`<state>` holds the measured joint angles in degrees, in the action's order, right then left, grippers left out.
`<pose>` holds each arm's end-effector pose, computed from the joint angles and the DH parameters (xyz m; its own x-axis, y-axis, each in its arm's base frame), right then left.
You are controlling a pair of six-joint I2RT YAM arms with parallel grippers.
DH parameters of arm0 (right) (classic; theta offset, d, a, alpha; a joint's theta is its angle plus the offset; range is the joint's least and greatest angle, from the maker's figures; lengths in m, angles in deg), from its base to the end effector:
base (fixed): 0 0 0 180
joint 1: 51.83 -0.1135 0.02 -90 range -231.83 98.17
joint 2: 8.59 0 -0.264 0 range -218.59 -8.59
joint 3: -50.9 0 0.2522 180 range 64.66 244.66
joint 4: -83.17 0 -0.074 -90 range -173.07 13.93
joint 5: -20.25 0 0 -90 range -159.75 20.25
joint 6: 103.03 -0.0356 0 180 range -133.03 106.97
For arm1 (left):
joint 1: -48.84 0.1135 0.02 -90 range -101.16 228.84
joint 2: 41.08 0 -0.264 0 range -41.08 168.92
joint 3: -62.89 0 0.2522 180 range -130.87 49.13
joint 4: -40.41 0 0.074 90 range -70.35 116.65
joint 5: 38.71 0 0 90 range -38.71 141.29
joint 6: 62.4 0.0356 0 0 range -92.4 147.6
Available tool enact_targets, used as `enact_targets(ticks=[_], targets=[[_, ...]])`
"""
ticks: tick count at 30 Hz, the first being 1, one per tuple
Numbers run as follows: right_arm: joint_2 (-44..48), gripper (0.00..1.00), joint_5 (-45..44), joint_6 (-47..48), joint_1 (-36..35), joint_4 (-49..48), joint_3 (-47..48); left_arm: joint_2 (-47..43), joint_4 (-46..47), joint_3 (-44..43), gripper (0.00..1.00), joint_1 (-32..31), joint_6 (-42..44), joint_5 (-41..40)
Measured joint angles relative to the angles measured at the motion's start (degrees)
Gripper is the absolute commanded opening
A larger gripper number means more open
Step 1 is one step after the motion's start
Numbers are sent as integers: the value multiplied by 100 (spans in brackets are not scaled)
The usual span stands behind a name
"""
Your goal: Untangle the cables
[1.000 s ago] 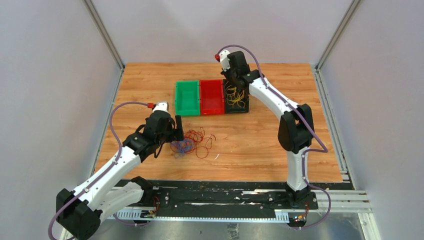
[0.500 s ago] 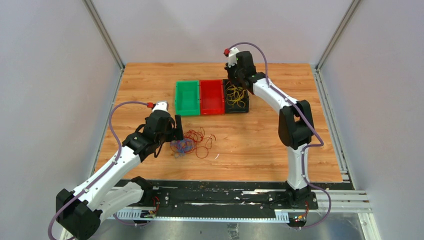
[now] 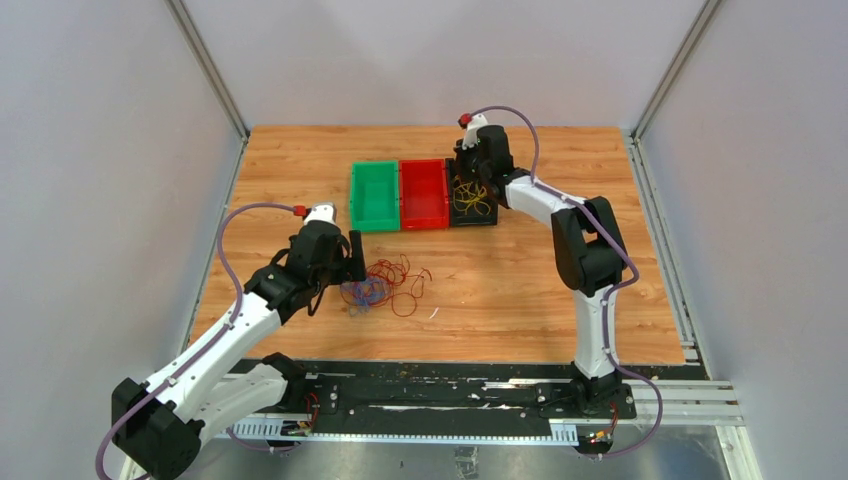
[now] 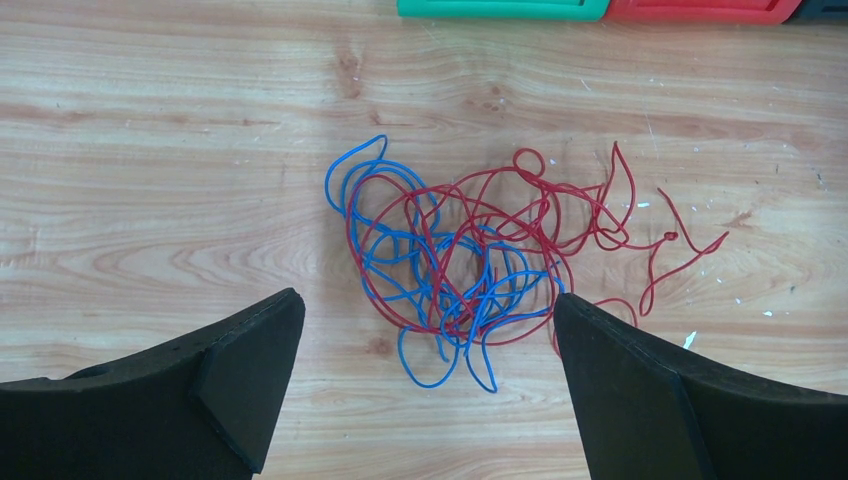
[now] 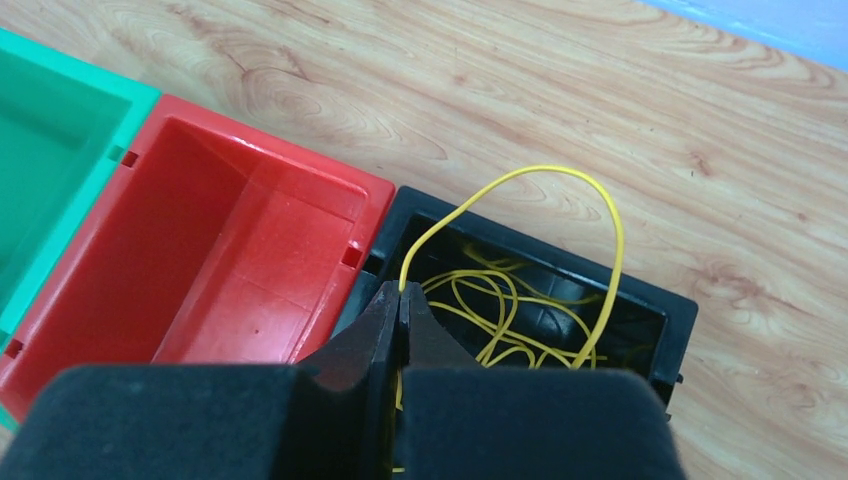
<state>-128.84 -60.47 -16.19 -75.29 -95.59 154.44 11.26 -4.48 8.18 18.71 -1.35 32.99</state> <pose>0.4549 0.2037 0.2354 -0.3117 -0.0760 -0.9471 -0.5172 0.8497 0.1021 0.1701 -0.0858 0.2601 -0.6453 -0.1568 -0.7477 -0.0411 0.9844 -0.1711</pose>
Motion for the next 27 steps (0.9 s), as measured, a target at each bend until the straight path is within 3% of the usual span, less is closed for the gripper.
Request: enact_targets(ticks=[12, 25, 27], targets=[[-166, 0, -227, -94, 74, -597, -402, -136, -72, 0, 100, 0, 0, -4], [-603, 0, -304, -87, 79, -629, -400, -179, -81, 0, 100, 0, 0, -20], [-603, 5, -330, -74, 76, -603, -380, -190, -79, 0, 100, 0, 0, -22]])
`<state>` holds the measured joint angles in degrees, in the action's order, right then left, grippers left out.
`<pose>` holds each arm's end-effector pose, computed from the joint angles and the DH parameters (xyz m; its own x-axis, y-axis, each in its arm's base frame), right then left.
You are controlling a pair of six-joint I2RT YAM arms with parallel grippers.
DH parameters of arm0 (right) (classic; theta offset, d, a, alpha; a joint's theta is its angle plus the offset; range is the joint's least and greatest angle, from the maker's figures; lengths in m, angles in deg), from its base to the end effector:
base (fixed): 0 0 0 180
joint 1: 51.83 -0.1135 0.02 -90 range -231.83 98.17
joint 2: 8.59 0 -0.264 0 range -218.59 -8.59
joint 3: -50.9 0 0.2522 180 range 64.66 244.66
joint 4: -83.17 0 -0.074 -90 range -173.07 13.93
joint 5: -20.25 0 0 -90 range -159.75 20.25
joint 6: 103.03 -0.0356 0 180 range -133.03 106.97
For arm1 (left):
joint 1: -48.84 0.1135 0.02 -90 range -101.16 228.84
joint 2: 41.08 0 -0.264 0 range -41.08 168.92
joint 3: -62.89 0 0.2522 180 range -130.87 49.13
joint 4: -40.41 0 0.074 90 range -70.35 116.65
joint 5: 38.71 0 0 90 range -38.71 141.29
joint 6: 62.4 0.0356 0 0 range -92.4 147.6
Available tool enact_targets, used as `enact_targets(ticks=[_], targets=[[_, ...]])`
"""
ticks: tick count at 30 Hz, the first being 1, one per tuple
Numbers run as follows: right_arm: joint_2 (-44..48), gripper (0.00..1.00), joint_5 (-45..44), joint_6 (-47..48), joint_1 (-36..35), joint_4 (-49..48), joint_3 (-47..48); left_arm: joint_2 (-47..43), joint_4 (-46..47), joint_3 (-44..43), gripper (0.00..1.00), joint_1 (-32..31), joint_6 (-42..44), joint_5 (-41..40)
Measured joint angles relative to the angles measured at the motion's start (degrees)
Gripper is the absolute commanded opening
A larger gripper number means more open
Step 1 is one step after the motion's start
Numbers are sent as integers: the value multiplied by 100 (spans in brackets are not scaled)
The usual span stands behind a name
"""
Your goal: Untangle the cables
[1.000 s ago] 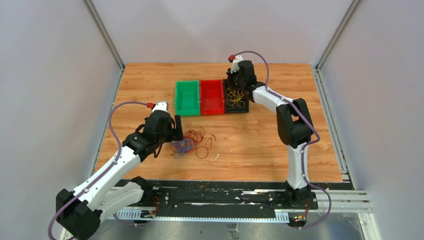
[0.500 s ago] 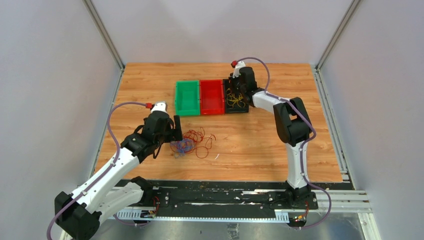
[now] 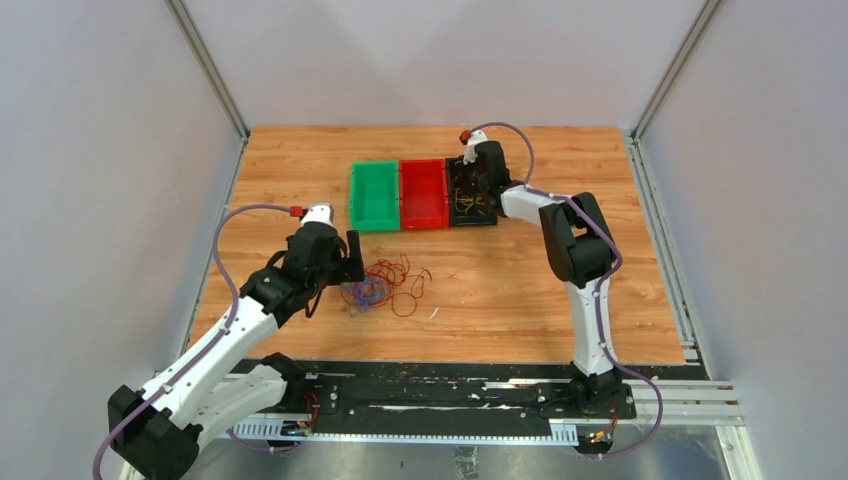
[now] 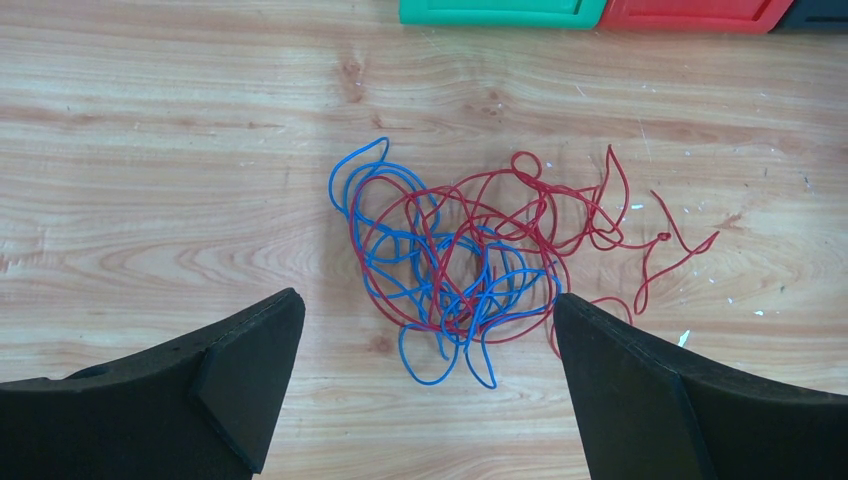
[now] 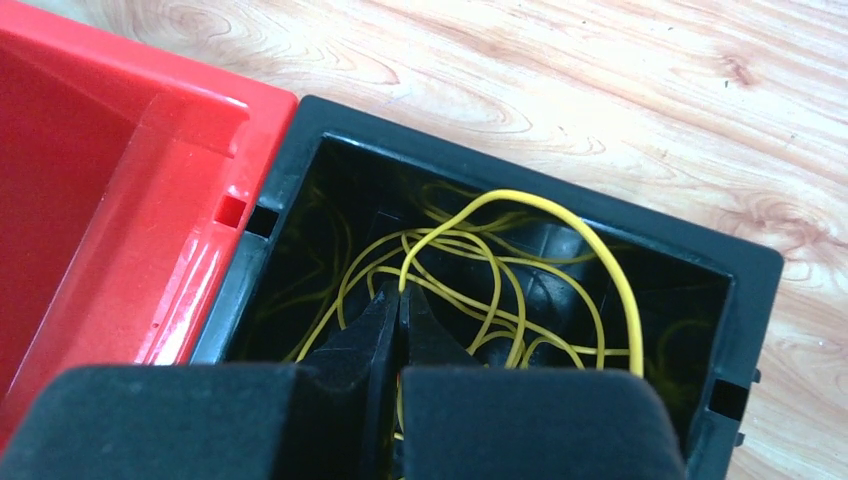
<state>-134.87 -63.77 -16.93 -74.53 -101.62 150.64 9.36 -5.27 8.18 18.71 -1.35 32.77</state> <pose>0.4630 0.1977 0.1731 -0.3732 -0.0828 -0.9240 -0.4487 0.8879 0.1017 0.1650 -0.0827 0.2645 -0.6312 -0.1643 -0.7580 -0.0407 0.9830 -0.1792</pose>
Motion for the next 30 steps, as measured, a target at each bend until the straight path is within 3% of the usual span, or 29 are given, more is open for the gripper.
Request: enact_targets(ticks=[25, 30], targets=[[629, 47, -756, 114, -68, 1088, 256, -155, 7, 4, 100, 0, 0, -20], [929, 81, -767, 46, -81, 1370, 243, -199, 4, 9, 100, 0, 0, -22]])
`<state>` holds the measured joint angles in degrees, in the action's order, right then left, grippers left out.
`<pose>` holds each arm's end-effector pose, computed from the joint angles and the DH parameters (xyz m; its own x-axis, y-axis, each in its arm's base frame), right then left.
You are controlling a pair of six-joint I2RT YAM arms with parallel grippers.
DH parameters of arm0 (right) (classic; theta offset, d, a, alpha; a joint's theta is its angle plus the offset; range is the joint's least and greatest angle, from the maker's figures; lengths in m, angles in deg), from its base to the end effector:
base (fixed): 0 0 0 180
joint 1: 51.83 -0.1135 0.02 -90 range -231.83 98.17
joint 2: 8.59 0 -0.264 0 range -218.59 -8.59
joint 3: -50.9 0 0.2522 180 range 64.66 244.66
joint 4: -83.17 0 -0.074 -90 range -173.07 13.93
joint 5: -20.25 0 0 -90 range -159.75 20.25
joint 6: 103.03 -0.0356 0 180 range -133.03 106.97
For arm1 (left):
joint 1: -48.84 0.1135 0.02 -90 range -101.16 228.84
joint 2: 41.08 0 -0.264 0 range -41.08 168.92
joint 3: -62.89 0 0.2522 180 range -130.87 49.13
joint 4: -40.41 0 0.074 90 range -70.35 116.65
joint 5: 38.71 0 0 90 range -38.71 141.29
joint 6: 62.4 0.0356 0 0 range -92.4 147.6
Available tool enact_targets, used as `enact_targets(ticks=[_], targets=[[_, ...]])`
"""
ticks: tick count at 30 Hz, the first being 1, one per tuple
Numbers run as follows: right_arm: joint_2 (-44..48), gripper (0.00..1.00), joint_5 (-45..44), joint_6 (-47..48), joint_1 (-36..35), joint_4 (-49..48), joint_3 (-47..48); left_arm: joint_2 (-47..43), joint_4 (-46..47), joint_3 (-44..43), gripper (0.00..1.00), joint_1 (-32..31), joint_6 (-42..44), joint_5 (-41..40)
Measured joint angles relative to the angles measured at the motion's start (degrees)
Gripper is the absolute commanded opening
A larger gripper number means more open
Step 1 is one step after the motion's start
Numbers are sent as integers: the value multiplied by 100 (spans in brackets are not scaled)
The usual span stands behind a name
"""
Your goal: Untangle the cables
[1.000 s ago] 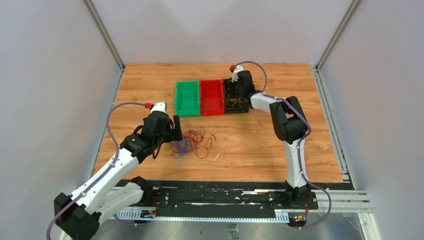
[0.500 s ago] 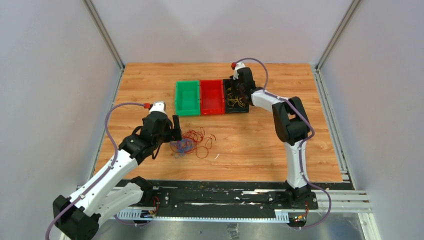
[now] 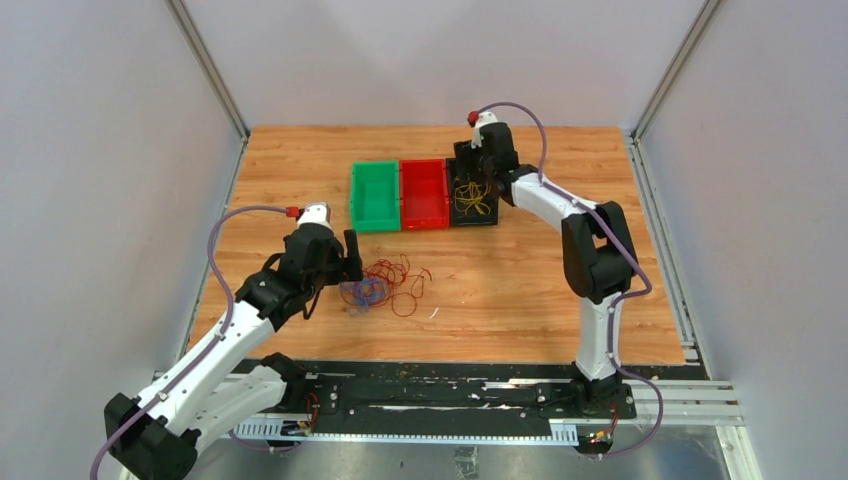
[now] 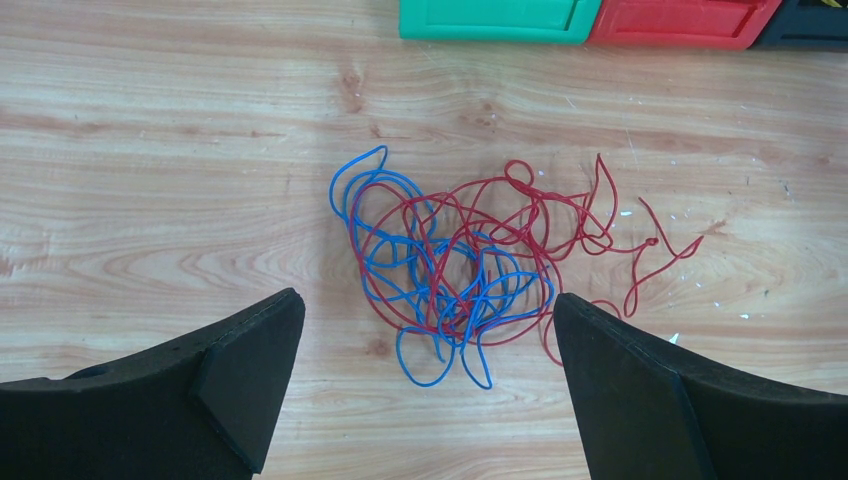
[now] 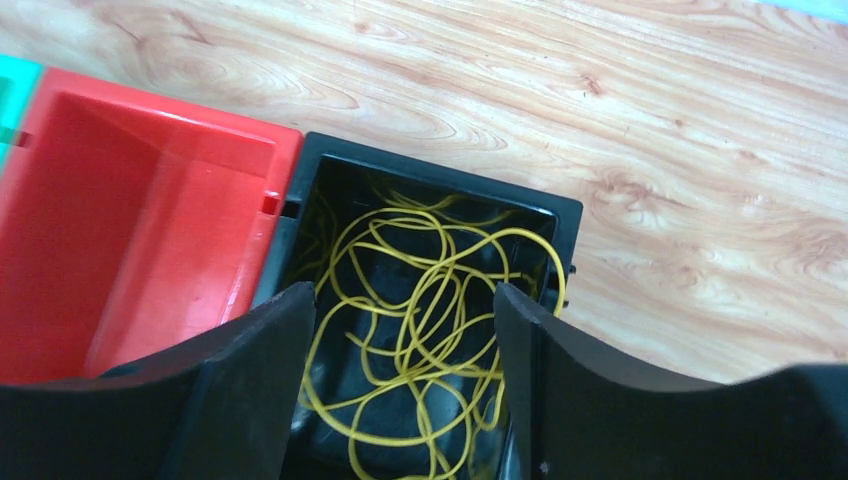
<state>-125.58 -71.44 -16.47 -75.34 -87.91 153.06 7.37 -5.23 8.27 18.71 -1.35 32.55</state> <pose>0.4442 0.1921 0.2401 -0.3911 -0.1047 -0.9144 -0.3511 0.9353 0.0431 0.1604 -0.0799 0.2697 -0.6074 -0.1775 -0.7744 -0.0379 0.9801 -0.1950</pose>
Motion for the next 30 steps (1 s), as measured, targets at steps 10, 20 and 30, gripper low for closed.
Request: enact_targets(ticks=[10, 20, 30], targets=[[1768, 99, 560, -22, -140, 243, -911, 0, -2, 7, 100, 0, -219, -151], [3379, 95, 2511, 1921, -1690, 442, -2909, 1198, 826, 391, 98, 949, -581, 1106], [2100, 87, 3534, 3650, -1849, 1169, -2861, 2232, 1561, 525, 79, 970, -573, 2168]])
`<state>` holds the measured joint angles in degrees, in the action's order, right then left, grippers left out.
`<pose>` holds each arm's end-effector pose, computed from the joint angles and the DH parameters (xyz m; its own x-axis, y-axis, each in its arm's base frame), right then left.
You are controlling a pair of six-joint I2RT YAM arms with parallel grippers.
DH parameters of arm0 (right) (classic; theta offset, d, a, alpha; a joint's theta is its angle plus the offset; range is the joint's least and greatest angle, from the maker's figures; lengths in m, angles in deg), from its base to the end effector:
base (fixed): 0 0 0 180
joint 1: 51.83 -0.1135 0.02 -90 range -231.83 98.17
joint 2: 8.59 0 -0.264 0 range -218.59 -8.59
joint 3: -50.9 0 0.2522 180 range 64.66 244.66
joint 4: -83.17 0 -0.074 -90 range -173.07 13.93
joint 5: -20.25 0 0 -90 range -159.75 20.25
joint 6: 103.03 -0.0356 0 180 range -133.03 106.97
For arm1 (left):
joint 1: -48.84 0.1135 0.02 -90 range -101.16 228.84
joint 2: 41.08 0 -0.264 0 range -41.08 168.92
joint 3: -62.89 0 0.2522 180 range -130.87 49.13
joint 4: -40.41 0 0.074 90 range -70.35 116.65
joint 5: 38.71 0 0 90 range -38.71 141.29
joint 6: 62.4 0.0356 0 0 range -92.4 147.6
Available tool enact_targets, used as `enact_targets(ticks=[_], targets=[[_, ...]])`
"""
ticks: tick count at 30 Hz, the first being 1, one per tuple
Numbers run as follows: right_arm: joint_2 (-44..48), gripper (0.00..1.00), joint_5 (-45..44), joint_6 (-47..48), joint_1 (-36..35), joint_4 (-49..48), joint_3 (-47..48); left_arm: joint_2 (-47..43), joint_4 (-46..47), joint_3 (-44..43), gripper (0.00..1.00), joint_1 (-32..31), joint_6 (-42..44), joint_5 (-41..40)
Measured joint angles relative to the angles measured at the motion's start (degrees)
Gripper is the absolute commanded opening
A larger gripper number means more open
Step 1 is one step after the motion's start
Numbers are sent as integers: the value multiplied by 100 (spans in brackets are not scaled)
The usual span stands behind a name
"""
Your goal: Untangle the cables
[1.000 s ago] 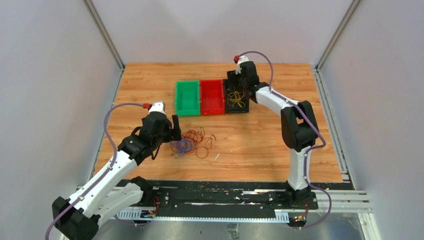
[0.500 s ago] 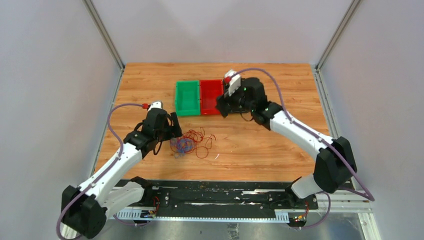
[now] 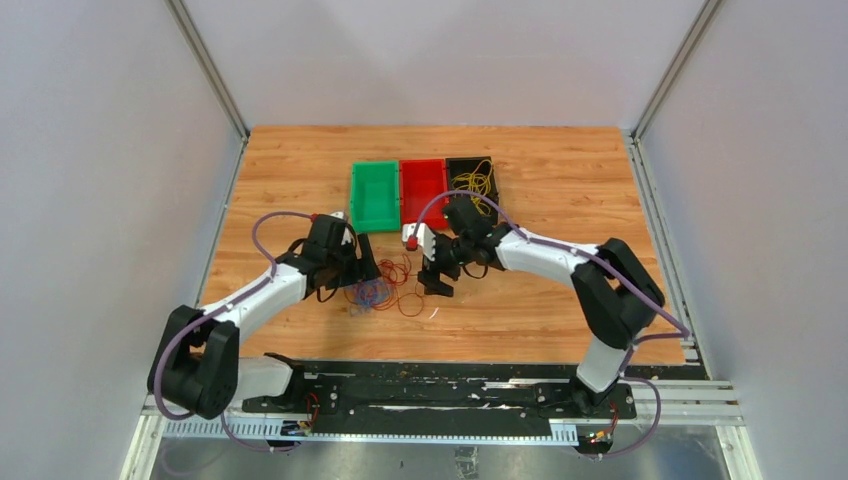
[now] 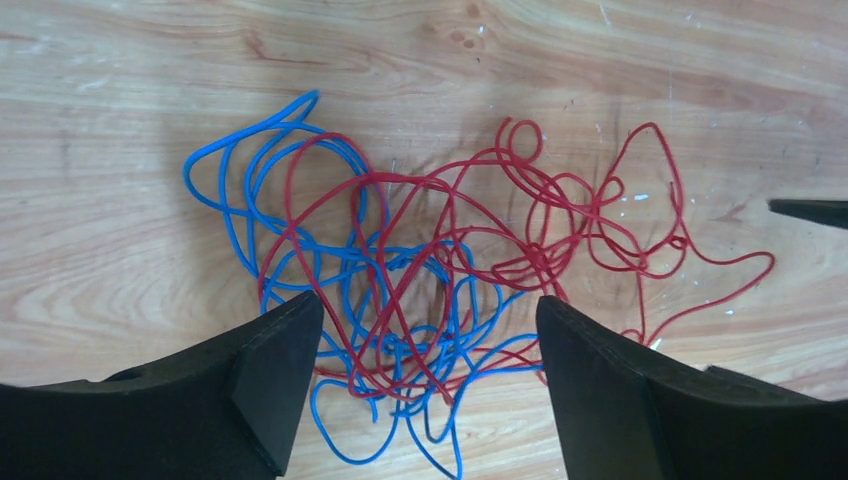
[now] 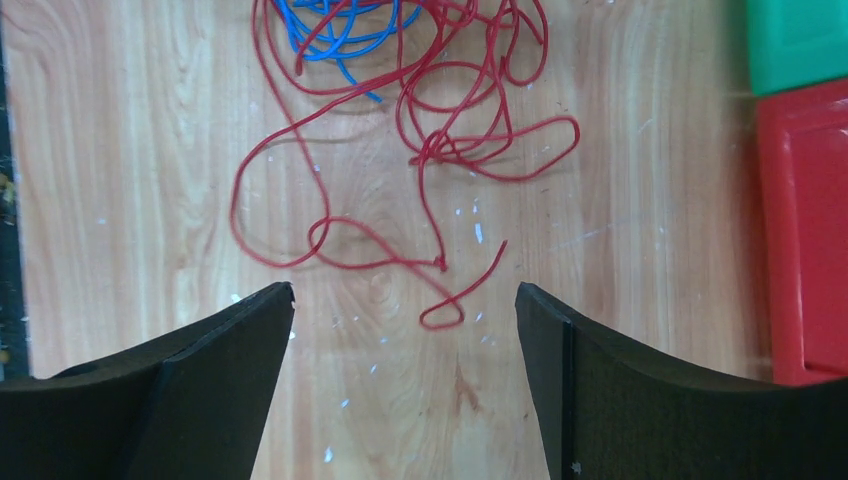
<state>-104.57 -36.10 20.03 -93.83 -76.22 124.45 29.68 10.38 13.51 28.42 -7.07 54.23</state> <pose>0.2516 0.2531 0.2091 0.0430 -0.5724 -0.8189 -0.9958 0.0422 -0.0817 0.2207 -0.0841 0.1852 -0.8177 -0.3018 -0.4902 -0.1055 0.9157 -0.3878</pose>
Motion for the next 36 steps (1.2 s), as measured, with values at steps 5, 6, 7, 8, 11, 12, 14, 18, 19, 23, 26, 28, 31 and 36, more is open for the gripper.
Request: enact_targets(ticks=[5, 6, 7, 8, 11, 12, 14, 18, 19, 23, 26, 28, 31, 36], targets=[[-723, 79, 98, 415, 0, 328, 627, 549, 229, 0, 64, 0, 17, 212], [-817, 70, 109, 463, 0, 352, 719, 643, 256, 0, 57, 0, 17, 240], [-890, 62, 127, 507, 0, 372, 791, 717, 273, -2, 51, 0, 20, 269], [-946, 48, 142, 553, 0, 387, 835, 754, 299, -11, 44, 0, 28, 286], [-1016, 16, 173, 662, 0, 485, 874, 824, 330, -26, 18, 0, 68, 295], [-1016, 10, 179, 693, 0, 531, 872, 841, 332, -33, 10, 0, 87, 295], [-990, 0, 166, 748, 0, 605, 866, 863, 328, -42, 0, 0, 116, 284], [-778, 0, -24, 688, 31, 686, 675, 831, 267, -92, 0, 0, 181, 221], [-686, 0, -114, 599, 42, 647, 588, 782, 229, -101, 0, 0, 197, 186], [-76, 0, -949, -50, 144, 295, 85, 199, -57, -114, 0, 0, 216, -181], [621, 0, -1775, -671, 328, 142, -140, -669, -332, -131, 0, 0, 181, -721], [1198, 0, -2190, -1145, 601, 31, -210, -1215, -520, -177, 0, 0, 144, -1119], [2083, 0, -2544, -1886, 1246, -136, -323, -1825, -863, -278, 0, 0, 72, -1685], [3244, 0, -3237, -2828, 2295, -199, -542, -2616, -1565, -481, 0, 0, -48, -2544]])
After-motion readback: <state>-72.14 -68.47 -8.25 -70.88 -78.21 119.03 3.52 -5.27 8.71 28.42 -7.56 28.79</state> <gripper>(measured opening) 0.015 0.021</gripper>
